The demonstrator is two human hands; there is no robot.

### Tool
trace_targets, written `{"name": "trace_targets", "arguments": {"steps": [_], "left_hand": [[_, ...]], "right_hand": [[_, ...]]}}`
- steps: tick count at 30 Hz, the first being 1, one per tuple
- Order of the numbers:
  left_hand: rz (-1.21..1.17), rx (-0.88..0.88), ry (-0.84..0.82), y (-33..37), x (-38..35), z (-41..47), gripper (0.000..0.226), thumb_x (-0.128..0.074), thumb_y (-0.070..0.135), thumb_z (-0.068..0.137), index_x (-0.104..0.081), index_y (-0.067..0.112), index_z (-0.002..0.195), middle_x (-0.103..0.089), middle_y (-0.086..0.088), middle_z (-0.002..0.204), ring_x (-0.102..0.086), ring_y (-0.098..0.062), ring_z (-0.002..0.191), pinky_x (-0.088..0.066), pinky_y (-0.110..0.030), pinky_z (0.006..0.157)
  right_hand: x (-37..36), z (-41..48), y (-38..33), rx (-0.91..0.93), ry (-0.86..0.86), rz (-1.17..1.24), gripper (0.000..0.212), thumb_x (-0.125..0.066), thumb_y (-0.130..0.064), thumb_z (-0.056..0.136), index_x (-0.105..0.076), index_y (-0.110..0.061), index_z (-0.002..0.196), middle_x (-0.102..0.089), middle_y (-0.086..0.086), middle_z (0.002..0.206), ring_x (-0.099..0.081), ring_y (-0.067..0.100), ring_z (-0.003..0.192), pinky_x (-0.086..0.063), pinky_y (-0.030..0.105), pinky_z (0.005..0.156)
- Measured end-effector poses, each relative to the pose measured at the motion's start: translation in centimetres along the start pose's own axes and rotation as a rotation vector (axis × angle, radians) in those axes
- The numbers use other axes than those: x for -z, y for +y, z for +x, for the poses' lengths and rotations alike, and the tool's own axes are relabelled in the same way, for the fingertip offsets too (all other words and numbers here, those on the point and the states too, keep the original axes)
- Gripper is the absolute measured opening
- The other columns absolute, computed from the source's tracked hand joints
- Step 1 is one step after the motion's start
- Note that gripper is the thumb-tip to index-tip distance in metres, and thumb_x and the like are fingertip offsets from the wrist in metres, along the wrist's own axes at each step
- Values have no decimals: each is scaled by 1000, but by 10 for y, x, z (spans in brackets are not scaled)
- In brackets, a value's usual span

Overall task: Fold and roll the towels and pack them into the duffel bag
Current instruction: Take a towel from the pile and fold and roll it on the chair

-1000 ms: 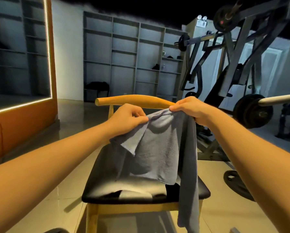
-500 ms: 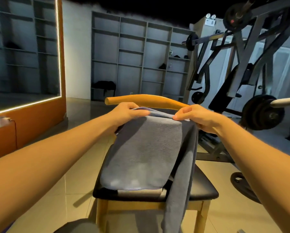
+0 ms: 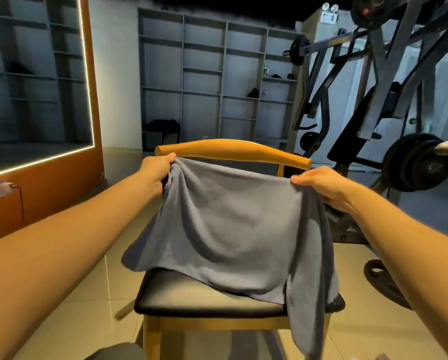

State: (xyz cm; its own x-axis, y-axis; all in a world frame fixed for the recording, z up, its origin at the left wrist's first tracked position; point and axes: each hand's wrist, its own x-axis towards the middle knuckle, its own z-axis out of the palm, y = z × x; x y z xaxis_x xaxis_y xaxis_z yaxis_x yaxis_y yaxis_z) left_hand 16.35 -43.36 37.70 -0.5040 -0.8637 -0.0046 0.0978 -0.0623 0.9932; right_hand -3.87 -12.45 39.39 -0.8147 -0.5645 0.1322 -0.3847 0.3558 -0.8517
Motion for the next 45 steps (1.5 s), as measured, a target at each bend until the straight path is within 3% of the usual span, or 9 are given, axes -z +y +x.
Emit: {"name": "trace_targets", "arguments": {"steps": [4,7,10,12,18,26,33,39,45], "left_hand": [[-14,-266,92,7,-31,-6,28,-64,30,96,-69,3,92,-71,-14,91,-66,-26,82,-57,-39,82],[116,-449,85,-8,-50,-23,28,-63,34,97,-63,16,76,-57,-6,73,-52,-18,69,-46,-32,67],[335,-396,55,-45,-57,-32,44,-64,36,96,-62,18,55,-56,6,58,-51,-20,64,-46,-35,66],[425,-243,13,-69,-58,-32,29,-66,35,95,-76,14,77,-71,-3,78,-64,-27,80,-54,-39,79],[277,26,-120,-123,-64,-44,7,-68,0,91,-73,1,96,-65,-12,81,-61,-24,76,-50,-26,59],[168,101,-53,-156,-75,-74,38,-70,-2,88,-58,17,119,-66,-12,109,-69,-27,93,-60,-30,56],[811,-105,-191,-173,-54,-88,23,-76,18,86,-66,10,67,-61,-7,62,-55,-18,59,-46,-36,59],[395,-95,-40,-150,-47,-87,18,-63,10,91,-69,-7,91,-61,-25,82,-52,-24,74,-46,-37,69],[-56,-210,52,-78,-60,-92,16,-61,23,101,-68,27,87,-65,5,84,-60,-9,76,-52,-19,66]], "right_hand": [[-18,28,-38,314,375,65,39,-64,-26,96,-66,13,93,-58,13,80,-50,21,73,-42,35,69],[-48,17,-47,489,163,-103,44,-67,-32,94,-63,8,77,-52,9,67,-44,12,63,-38,32,60],[-75,10,-7,354,-313,-323,21,-76,-21,87,-76,-3,75,-70,18,76,-56,11,69,-50,34,71],[-81,8,25,254,-397,-360,17,-76,-18,88,-79,-6,77,-75,17,82,-62,14,72,-53,33,75],[-55,0,103,101,-177,-321,15,-62,-7,97,-76,-2,100,-76,12,93,-73,24,85,-61,29,75],[-52,15,171,1,-74,-328,32,-50,0,97,-70,-7,122,-68,8,123,-61,24,115,-49,35,97],[-73,48,159,-210,-216,-273,37,-73,-29,91,-70,1,113,-65,17,102,-57,21,85,-49,35,77],[-50,48,122,-72,-208,-203,22,-76,-20,88,-69,-9,71,-63,6,76,-56,18,77,-46,28,69],[-13,36,69,249,429,129,21,-66,-21,94,-61,-19,73,-57,2,69,-54,16,68,-47,32,64]]}}
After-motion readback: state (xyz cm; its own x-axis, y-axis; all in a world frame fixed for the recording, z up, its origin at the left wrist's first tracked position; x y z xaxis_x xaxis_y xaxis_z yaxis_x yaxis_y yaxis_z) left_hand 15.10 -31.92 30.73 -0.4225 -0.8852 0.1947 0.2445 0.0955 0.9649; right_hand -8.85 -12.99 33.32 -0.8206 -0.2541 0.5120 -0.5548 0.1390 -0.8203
